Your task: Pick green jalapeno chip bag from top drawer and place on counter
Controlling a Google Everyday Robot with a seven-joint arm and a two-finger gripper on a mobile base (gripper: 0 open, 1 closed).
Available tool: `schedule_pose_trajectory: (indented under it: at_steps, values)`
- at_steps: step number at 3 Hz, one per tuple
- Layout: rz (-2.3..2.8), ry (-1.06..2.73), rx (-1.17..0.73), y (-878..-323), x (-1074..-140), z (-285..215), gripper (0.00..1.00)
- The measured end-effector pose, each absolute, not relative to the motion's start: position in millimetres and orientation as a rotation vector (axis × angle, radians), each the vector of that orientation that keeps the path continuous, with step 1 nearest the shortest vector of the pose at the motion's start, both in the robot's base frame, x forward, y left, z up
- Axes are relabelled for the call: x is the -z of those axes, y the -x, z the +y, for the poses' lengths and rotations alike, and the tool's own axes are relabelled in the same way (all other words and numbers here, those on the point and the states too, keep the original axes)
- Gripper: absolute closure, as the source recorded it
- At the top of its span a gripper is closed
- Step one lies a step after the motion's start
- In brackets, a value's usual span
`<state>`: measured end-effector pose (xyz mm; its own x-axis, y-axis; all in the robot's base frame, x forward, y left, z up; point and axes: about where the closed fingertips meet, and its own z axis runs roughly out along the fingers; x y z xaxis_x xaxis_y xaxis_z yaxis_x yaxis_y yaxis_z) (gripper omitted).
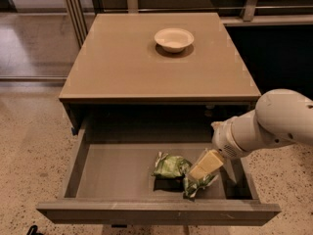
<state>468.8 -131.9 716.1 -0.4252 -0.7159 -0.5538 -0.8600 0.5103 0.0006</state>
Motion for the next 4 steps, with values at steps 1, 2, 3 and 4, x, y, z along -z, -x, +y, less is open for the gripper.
schedule_pose_trajectory:
  at_steps: [1, 2, 3, 4]
  values:
    - [2.253, 1.253, -0.446, -473.9, -700.7, -116.2, 0.00]
    - [2.250, 1.223, -0.422, -476.0, -692.7, -103.2, 0.00]
    - [2.258, 1.209, -0.376, -474.1, -683.5, -90.1, 0.00]
    - [2.286, 1.218, -0.347, -466.7, -667.2, -78.3, 0.00]
